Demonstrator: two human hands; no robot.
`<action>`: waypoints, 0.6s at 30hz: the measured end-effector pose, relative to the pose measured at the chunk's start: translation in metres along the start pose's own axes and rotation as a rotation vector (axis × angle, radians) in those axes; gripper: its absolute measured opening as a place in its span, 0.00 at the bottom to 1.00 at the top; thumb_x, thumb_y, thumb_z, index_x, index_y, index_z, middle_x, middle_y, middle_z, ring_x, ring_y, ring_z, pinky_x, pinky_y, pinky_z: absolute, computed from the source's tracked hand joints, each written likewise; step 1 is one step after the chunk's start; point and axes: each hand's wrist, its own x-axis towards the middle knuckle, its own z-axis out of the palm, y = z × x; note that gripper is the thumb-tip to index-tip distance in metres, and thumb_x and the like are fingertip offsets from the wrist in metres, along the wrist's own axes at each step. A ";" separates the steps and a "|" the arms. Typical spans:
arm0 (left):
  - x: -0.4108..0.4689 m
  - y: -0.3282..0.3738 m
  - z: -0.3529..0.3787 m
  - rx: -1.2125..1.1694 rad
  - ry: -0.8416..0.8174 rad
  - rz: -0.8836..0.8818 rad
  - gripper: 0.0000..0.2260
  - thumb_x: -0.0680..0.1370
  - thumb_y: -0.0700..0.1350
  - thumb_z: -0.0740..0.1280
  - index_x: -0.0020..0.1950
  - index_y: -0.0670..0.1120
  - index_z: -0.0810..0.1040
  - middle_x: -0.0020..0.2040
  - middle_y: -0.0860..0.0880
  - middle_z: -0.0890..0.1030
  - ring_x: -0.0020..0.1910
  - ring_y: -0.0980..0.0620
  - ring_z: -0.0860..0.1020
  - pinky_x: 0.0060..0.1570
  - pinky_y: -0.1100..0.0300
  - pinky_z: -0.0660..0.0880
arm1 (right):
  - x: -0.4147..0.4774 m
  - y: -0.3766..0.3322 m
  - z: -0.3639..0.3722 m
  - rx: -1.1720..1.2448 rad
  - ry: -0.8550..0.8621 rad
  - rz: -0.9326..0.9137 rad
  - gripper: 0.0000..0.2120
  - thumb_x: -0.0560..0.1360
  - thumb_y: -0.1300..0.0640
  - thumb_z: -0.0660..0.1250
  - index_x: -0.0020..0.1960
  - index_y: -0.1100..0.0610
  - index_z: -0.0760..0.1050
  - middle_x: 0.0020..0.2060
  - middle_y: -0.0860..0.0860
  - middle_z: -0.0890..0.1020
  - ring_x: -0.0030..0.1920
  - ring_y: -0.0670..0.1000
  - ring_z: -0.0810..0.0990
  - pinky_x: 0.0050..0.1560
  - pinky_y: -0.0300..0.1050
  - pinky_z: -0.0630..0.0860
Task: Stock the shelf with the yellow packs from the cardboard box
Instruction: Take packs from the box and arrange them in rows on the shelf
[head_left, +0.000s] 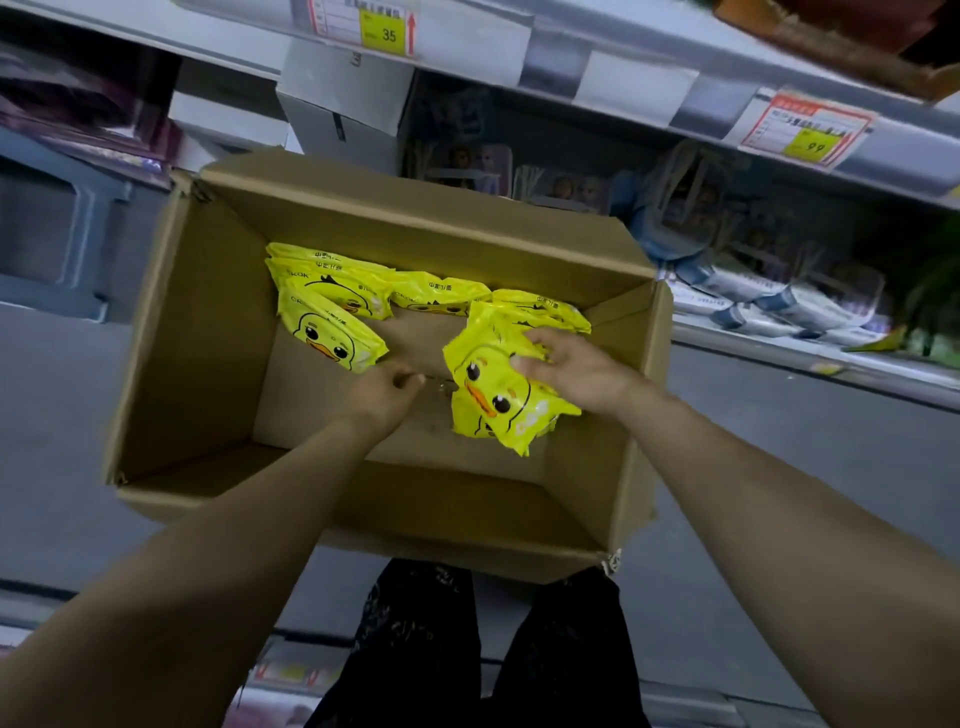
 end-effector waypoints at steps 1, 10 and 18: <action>-0.002 0.007 0.008 -0.025 -0.012 0.048 0.10 0.80 0.47 0.66 0.56 0.43 0.81 0.52 0.46 0.81 0.53 0.48 0.78 0.45 0.60 0.69 | -0.010 -0.011 -0.012 0.072 0.001 -0.022 0.26 0.76 0.49 0.71 0.71 0.53 0.70 0.62 0.46 0.78 0.62 0.47 0.76 0.59 0.36 0.72; 0.009 0.036 0.091 0.198 -0.198 0.342 0.17 0.71 0.50 0.76 0.58 0.50 0.81 0.60 0.47 0.77 0.63 0.46 0.71 0.63 0.55 0.67 | -0.051 -0.009 -0.075 0.112 -0.062 -0.065 0.29 0.59 0.52 0.81 0.58 0.58 0.80 0.51 0.52 0.87 0.52 0.54 0.86 0.58 0.59 0.80; 0.004 0.035 0.124 0.679 -0.145 0.275 0.33 0.69 0.54 0.77 0.70 0.48 0.67 0.66 0.46 0.72 0.65 0.44 0.68 0.63 0.51 0.69 | -0.060 0.021 -0.077 0.273 0.023 -0.072 0.17 0.69 0.63 0.78 0.57 0.59 0.80 0.48 0.55 0.87 0.48 0.58 0.86 0.53 0.60 0.82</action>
